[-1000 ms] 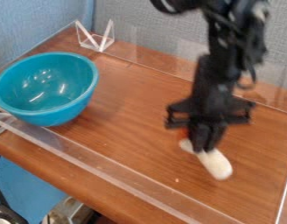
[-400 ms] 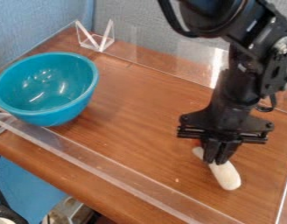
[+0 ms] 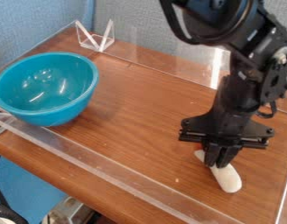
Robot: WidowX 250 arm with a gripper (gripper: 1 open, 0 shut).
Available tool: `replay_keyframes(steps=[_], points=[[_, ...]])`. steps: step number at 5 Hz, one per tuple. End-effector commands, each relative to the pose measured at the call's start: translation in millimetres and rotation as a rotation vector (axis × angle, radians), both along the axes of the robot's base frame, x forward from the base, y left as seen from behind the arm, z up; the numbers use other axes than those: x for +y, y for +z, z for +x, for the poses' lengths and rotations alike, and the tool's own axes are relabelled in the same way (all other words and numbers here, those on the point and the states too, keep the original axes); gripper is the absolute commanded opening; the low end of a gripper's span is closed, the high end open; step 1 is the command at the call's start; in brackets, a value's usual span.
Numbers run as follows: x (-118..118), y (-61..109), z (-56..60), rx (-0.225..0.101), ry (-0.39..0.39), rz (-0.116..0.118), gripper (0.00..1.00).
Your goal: Remove the mushroom from inside the blue bowl and put it on the table
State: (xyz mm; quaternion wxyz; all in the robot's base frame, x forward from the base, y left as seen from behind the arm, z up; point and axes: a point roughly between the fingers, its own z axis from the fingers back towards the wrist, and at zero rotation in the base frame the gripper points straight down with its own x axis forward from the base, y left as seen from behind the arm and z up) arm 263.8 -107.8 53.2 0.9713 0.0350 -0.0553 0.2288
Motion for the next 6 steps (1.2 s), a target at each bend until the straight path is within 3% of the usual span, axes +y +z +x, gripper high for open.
replay_keyframes(steps=[1,3,4,6], points=[[-5.1,4.2,3.9,-0.034,-0.027,-0.007,0.00],[-7.2,-0.8,4.6,-0.043,-0.052,0.002,0.00],[-7.5,-2.0,4.7,-0.047,-0.062,0.006,1.00],[-6.1,-1.6,4.4,-0.058,-0.091,0.018,1.00]])
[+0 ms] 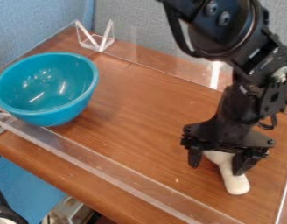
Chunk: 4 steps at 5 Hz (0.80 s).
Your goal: Remove the mushroom from inside the blue bowl and put it on the table
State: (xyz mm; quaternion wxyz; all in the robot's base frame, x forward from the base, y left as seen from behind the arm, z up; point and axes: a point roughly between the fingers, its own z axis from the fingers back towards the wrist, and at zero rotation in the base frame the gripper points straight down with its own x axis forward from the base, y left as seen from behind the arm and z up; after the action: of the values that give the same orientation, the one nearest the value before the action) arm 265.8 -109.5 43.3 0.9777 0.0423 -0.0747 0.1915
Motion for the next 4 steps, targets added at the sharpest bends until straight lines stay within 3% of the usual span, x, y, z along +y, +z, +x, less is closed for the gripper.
replay_keyframes(steps=[1,4], points=[[-4.1,8.8,3.7,-0.031,-0.030,-0.008,1.00],[-2.8,10.4,6.7,-0.043,-0.072,-0.006,1.00]])
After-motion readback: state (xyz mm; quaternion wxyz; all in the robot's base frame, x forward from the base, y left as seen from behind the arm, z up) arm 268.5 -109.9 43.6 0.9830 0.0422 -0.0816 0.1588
